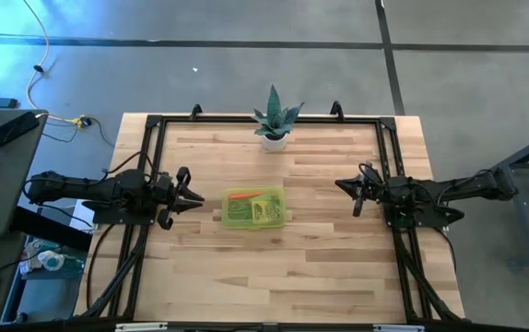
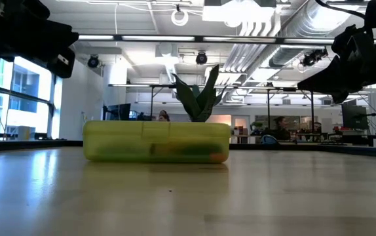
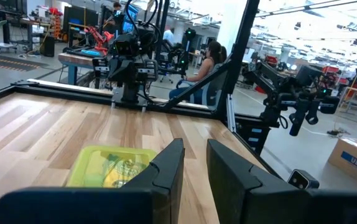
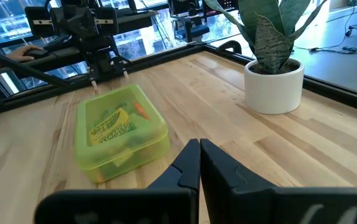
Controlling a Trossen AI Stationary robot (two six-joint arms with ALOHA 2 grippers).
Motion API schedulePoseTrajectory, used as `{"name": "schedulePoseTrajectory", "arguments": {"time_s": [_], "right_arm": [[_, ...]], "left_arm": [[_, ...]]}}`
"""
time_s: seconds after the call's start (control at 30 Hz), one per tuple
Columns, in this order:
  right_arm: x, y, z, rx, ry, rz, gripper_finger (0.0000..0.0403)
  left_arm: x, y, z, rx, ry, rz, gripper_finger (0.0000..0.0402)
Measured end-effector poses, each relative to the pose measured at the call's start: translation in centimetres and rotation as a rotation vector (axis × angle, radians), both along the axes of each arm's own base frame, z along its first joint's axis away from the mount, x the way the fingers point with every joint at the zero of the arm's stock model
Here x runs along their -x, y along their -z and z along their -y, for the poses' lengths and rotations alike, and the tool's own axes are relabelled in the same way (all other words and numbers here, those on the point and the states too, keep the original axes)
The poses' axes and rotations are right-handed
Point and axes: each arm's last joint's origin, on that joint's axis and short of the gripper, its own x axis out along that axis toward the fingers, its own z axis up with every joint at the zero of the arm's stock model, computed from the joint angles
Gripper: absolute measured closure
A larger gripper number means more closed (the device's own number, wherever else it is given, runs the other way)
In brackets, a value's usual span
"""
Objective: Pack school essentials
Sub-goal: Return to Home Position
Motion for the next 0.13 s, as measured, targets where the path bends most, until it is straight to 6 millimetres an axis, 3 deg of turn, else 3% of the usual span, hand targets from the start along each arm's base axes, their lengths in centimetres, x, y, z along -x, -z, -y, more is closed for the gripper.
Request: {"name": "schedulePoseTrajectory", "arguments": {"time_s": [0.13], "right_arm": [[0.0,0.0,0.0,0.0,0.0,0.0,0.0402]], "left_arm": [[0.0,0.0,0.0,0.0,0.0,0.0,0.0339]]}}
